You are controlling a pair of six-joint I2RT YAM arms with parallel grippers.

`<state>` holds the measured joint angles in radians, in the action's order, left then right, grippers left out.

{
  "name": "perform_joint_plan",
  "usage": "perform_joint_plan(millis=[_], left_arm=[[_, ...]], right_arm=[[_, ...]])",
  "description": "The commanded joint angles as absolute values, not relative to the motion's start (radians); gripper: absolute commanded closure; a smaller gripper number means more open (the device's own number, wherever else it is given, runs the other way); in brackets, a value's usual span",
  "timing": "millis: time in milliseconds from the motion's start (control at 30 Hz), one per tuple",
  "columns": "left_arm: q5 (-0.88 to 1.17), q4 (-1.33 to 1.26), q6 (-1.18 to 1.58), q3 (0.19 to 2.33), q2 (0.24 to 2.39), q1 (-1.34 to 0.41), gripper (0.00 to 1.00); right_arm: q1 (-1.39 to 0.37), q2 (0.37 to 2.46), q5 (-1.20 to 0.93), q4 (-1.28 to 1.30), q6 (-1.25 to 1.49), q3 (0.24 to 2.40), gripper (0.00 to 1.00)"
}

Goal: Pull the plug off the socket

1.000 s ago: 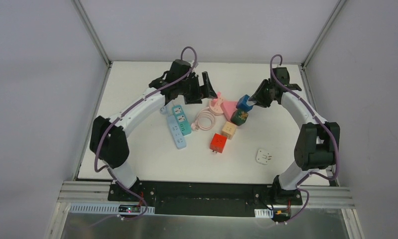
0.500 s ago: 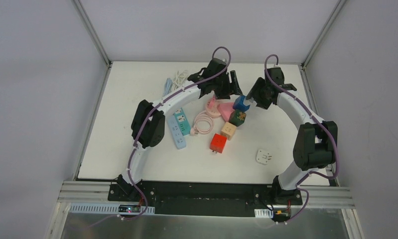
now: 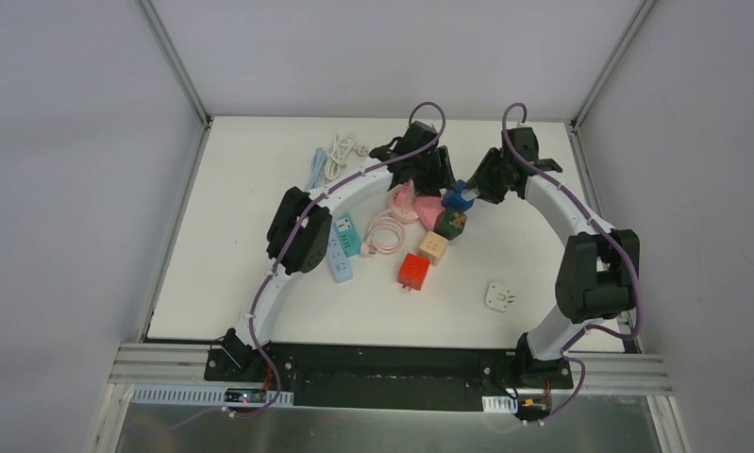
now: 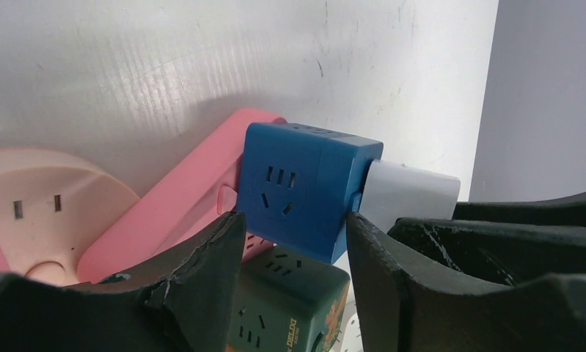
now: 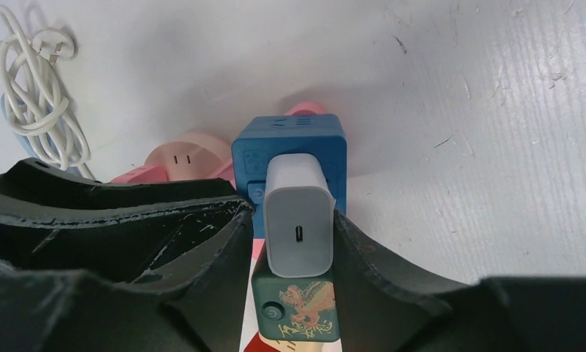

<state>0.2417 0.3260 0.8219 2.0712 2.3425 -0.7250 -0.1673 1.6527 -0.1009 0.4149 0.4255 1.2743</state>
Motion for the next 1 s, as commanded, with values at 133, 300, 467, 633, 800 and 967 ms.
perform_joint_plan(millis=[133,300,467,633,800,967], left_arm=[[0.236,0.281,0.790,2.123,2.377,-0.730,0.48],[0.196,0.341,0.750,2.119,2.394,-0.757,0.52],[0.142,0.475,0.730,2.136,2.410,-0.771,0.54],[0.176,0.530,0.770,2.077,2.407,-0.773,0.57],[0.228,0.569,0.814,2.078,2.420,-0.772,0.58],[0.211,0.647,0.818,2.106,2.452,-0.773,0.62]], right_arm=[[-0.171,1.675,-0.157,0.437,0.403,1.310,0.72],[-0.181,1.685,-0.116,0.477,0.392,1.350,0.97],[-0.181,1.694,-0.175,0.508,0.420,1.407,1.00],[-0.175,1.753,-0.198,0.629,0.507,1.535,1.00],[-0.203,1.799,-0.079,0.718,0.462,1.607,1.00],[-0.204,1.732,-0.092,0.590,0.371,1.500,1.00]])
